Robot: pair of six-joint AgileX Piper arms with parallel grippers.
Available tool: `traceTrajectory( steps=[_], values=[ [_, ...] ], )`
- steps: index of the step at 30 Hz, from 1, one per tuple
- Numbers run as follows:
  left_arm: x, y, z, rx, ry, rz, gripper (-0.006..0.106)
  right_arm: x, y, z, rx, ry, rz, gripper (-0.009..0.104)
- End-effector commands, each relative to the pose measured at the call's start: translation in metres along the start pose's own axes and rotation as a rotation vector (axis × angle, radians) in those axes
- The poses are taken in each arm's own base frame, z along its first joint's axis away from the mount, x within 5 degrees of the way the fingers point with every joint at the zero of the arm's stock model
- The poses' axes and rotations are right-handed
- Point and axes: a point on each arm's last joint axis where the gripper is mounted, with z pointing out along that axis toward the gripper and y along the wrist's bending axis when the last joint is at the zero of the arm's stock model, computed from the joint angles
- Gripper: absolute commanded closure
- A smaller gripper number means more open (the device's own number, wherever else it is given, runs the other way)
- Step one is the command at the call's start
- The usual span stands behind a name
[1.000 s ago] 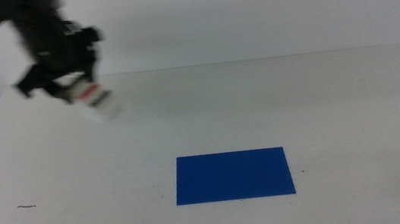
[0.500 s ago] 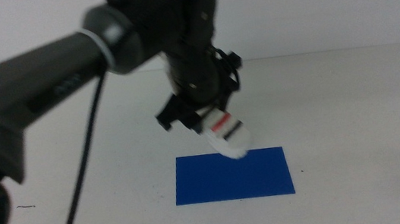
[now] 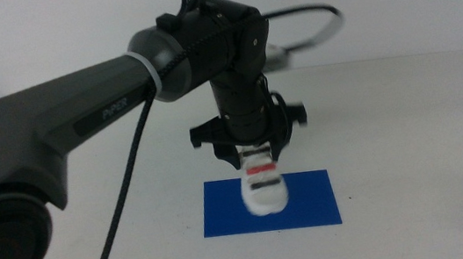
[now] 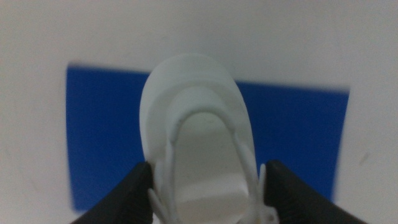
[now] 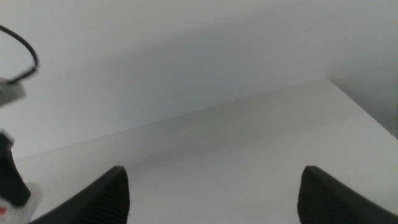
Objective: Use one arm to grab the shoe from the table and place it on the mat.
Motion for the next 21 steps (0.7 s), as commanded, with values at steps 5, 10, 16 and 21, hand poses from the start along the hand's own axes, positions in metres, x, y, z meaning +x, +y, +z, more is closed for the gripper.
traceTrajectory(
  steps=[5,10,16,21],
  values=[
    [0.007,-0.008,0.006,0.083,0.025,1.121,0.102,0.000,0.000,0.000,-0.004,-0.010,-0.009,0.016],
    [0.016,-0.016,0.005,0.249,-0.006,1.773,0.102,0.000,0.000,0.000,-0.004,-0.010,-0.009,0.016],
    [0.014,-0.015,0.013,0.232,0.010,1.755,0.102,0.000,0.000,0.000,-0.004,-0.010,-0.009,0.016],
    [0.013,-0.015,0.021,0.216,0.025,1.766,0.102,0.000,0.000,0.000,-0.004,-0.010,-0.009,0.016]
  ],
)
